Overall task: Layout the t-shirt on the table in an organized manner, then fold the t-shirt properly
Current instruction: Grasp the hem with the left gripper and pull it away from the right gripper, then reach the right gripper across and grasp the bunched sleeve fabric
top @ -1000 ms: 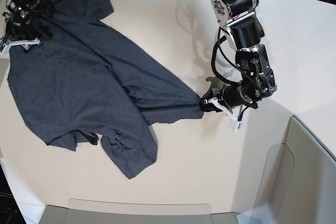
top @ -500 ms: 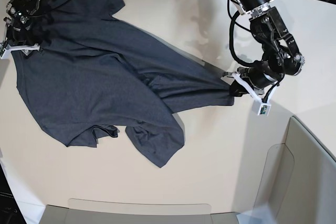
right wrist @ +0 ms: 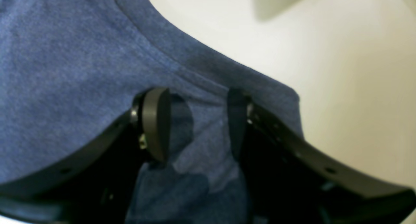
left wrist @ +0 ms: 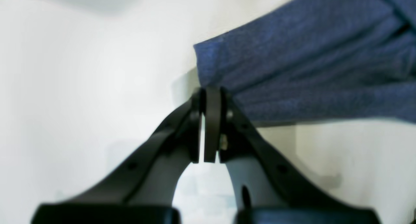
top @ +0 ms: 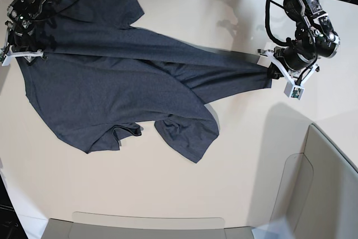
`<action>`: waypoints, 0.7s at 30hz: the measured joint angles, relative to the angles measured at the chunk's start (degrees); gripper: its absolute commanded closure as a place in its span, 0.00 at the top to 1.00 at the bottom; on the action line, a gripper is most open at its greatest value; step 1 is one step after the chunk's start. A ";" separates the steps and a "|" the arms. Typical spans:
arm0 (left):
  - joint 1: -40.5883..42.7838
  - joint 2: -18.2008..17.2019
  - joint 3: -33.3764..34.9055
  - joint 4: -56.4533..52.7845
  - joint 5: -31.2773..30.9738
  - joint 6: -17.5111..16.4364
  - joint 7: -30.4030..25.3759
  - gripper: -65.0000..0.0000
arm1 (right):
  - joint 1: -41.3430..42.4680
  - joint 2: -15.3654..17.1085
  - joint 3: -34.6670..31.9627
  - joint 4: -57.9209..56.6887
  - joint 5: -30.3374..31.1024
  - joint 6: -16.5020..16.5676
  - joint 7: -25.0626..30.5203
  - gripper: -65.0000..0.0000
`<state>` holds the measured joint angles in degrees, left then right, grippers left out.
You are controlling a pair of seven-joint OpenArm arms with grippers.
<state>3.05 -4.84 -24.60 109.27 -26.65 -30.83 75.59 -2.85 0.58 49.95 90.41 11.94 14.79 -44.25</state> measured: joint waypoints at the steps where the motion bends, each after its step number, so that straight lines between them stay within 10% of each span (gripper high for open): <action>1: 0.28 0.00 0.00 0.00 0.09 0.02 0.02 0.02 | 0.07 0.00 0.00 0.09 -0.04 0.00 0.00 0.44; 10: 1.84 -0.24 0.00 0.00 0.28 -0.02 -0.37 0.04 | 1.84 -1.84 -4.61 11.76 4.39 1.09 -0.37 0.56; 21: 1.88 -0.26 0.00 0.00 0.33 -0.02 -0.33 0.00 | 14.12 -4.37 -37.46 2.69 7.37 1.20 -0.55 0.57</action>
<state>4.93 -5.10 -24.60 109.27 -26.33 -30.85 75.26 11.27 -3.79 12.49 93.10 19.31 15.99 -44.80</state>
